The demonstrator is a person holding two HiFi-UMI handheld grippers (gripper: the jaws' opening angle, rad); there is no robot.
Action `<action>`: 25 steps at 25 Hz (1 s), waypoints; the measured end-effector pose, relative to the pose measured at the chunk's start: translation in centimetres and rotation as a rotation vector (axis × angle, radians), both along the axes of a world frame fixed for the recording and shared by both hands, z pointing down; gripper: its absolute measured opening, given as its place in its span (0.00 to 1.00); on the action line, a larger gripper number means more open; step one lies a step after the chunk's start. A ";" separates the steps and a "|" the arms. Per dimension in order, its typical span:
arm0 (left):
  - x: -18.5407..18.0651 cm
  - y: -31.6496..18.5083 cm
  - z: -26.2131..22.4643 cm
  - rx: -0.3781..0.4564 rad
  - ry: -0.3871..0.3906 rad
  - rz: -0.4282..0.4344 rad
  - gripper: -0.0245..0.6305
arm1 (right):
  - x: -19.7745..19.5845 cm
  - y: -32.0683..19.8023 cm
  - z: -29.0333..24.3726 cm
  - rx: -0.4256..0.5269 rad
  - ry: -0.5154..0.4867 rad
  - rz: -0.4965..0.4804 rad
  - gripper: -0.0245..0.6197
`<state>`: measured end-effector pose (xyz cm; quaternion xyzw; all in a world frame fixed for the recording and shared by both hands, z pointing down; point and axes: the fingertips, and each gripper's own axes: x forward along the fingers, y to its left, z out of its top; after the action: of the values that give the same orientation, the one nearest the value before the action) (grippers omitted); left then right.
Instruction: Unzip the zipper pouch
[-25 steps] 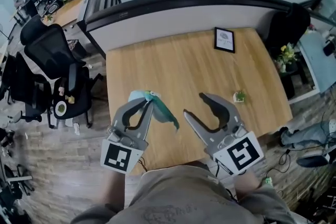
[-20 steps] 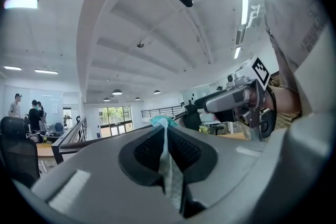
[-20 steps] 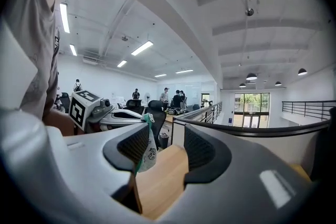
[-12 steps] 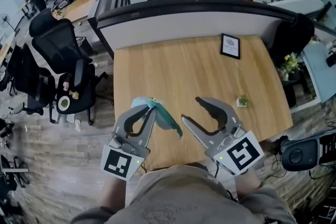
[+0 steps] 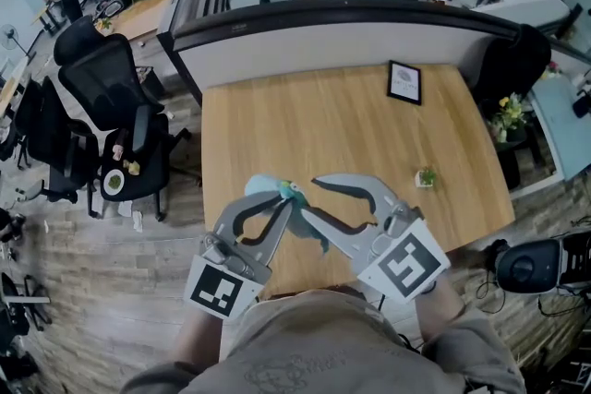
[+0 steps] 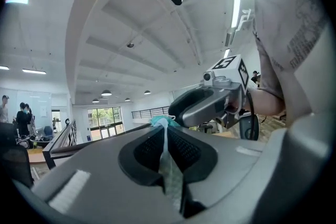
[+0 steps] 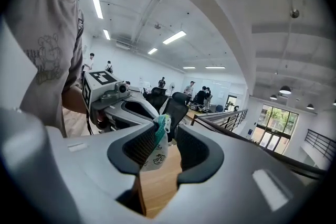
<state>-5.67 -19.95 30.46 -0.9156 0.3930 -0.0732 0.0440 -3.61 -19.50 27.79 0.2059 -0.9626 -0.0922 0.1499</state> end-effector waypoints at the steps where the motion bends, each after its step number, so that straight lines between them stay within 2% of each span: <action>1: 0.2 0.1 0.0 -0.004 0.000 0.007 0.07 | -0.1 0.1 0.1 -0.004 0.002 -0.011 0.26; 5: 0.5 0.4 0.3 -0.026 0.003 0.035 0.07 | -0.2 0.4 0.8 -0.049 0.019 -0.026 0.23; 10: 0.2 0.5 0.9 -0.036 -0.003 0.062 0.07 | -0.3 0.6 1.3 -0.075 0.010 -0.026 0.10; 12: 0.3 0.8 1.0 -0.031 -0.010 0.067 0.07 | 0.0 0.8 1.5 -0.086 0.014 -0.028 0.09; 20: 0.5 1.9 1.0 -0.072 0.014 0.116 0.06 | -0.2 1.4 1.5 0.070 0.102 -0.027 0.08; 25: 0.8 2.2 1.1 -0.086 0.016 0.113 0.06 | -0.3 1.5 1.7 0.088 0.100 -0.023 0.07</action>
<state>-4.84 -17.76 31.60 -0.9379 0.3376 -0.0800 0.0056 -3.93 -18.00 29.45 0.1965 -0.9512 -0.1464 0.1874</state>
